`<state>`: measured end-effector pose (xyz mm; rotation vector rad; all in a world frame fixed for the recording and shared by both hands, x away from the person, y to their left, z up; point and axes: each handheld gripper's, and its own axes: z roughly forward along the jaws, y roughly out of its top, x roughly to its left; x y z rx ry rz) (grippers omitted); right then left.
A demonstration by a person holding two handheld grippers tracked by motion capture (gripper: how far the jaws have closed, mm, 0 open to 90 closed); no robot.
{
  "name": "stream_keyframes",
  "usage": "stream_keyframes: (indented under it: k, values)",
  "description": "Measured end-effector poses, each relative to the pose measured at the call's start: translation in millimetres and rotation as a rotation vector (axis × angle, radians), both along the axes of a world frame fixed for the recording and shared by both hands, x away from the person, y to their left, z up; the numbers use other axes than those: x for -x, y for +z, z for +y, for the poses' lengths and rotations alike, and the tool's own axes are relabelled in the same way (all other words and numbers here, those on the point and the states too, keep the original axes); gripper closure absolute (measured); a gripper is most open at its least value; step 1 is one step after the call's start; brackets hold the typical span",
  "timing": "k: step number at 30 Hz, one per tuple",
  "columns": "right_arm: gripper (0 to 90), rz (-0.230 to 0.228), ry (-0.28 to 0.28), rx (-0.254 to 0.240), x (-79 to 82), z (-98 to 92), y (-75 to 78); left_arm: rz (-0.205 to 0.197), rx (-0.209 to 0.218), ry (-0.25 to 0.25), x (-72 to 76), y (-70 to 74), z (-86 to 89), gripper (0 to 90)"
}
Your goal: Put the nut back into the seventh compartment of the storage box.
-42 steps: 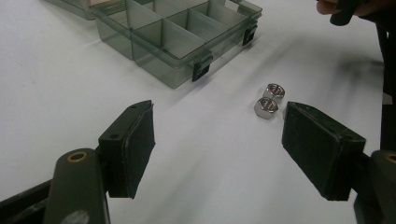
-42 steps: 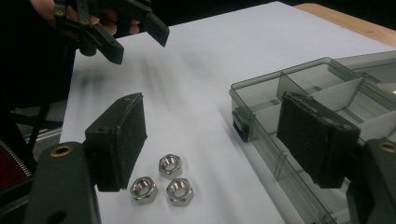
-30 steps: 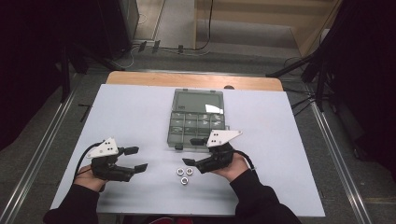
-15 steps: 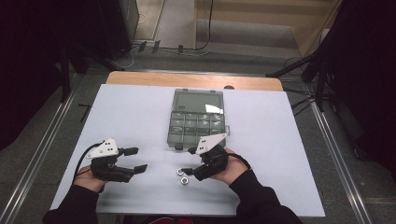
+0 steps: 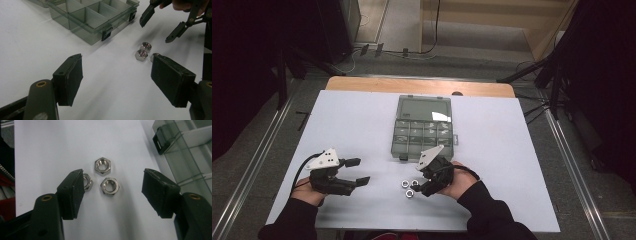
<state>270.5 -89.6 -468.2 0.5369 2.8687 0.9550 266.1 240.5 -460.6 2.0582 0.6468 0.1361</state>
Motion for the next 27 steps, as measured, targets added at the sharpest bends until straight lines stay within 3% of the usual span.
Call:
stream_keyframes:
  k: [6,16,21,27]
  values:
    - [41.3,0.015,-0.011,0.063,0.5,3.4,-3.8,0.002,0.001,0.001,0.0,-0.1,-0.2,25.9]
    - [54.2,0.015,0.023,0.139,-0.2,9.0,-14.0,0.003,-0.002,0.001,-0.4,-0.2,-0.9,25.9]
    - [58.4,0.036,0.035,0.131,-1.2,11.9,-16.6,0.003,0.001,0.002,-0.5,0.1,-0.4,25.9]
    - [65.3,0.028,0.046,0.141,-2.9,16.1,-20.3,0.001,0.004,0.002,-0.5,0.2,-0.3,25.9]
